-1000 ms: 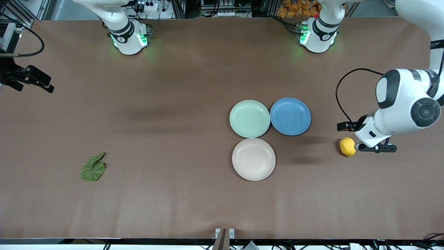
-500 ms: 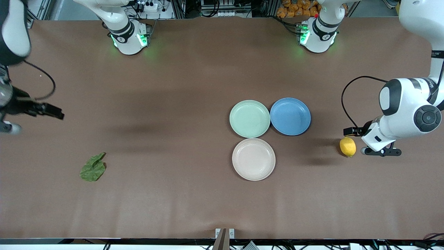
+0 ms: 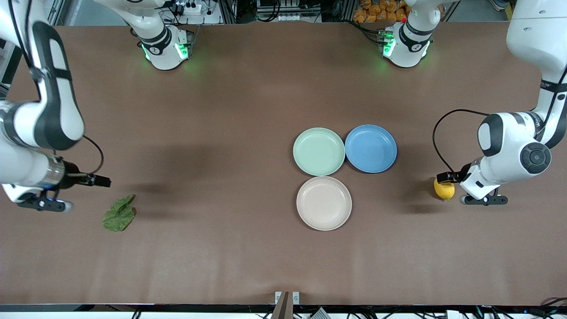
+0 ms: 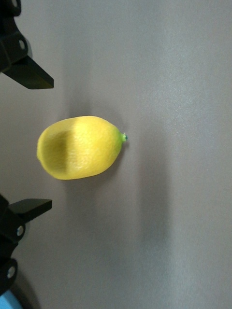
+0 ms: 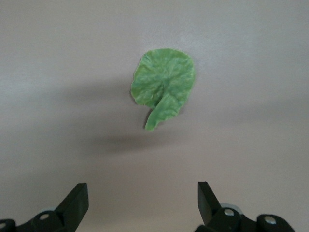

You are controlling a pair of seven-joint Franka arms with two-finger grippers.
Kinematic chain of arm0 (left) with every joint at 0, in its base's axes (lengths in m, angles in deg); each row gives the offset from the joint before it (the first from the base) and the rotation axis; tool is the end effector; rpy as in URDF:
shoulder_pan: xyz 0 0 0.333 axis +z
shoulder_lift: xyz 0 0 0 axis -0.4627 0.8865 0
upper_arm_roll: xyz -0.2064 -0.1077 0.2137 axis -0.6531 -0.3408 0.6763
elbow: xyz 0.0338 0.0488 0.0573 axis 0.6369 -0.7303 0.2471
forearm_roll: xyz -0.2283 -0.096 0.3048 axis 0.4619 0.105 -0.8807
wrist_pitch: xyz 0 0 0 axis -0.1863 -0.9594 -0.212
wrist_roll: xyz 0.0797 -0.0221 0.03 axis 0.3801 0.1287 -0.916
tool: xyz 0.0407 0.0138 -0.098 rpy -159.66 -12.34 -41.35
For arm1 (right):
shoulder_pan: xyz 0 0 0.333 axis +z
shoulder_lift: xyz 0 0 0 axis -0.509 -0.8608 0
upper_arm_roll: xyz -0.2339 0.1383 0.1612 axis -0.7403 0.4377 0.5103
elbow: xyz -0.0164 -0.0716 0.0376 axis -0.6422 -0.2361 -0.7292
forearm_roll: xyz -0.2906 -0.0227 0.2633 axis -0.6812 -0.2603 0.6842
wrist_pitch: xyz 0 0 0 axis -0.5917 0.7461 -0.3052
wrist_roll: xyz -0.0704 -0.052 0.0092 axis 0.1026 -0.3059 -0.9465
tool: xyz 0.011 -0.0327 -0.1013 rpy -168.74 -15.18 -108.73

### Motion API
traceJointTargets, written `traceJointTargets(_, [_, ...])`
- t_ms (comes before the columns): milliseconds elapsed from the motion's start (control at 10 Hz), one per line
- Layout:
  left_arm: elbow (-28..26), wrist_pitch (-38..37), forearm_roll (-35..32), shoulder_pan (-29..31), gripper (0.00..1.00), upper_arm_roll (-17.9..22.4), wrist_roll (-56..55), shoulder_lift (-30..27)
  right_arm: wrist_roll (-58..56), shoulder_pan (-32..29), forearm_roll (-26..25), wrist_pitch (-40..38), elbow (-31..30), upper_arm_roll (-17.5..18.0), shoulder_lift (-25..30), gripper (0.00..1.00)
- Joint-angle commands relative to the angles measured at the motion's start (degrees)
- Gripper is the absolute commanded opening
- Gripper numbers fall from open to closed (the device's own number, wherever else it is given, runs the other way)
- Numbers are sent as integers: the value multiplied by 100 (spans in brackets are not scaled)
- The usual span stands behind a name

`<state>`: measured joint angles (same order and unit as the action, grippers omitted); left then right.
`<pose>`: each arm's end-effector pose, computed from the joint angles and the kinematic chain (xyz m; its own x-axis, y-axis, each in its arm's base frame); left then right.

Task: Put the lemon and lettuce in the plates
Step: 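Close the left gripper on the lemon while the right gripper reaches the lettuce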

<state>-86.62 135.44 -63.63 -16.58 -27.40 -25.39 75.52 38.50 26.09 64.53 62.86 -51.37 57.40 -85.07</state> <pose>0.6246 0.0413 0.2429 0.9957 -0.0075 -0.0920 -0.0079 -1.0000 -0.0036 0.6599 -0.0584 0.3490 0.9842 -0.1408 -0.1075 -0.1402 -0.9900 0.0139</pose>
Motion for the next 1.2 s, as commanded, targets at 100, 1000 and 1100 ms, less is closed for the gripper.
traceJointTargets(100, [4,404,-143,54,100,-37,-19,338,-454,-375,-74,917,69,50,-876,98])
traceJointTargets(1000, [294,493,-134,-43,0,-54,-18,542,-561,-473,-47,2037,236,58,-1810,54])
traceJointTargets(1100, [346,493,-47,-34,0,-98,-45,489,-561,-464,-47,2063,254,67,-1828,25])
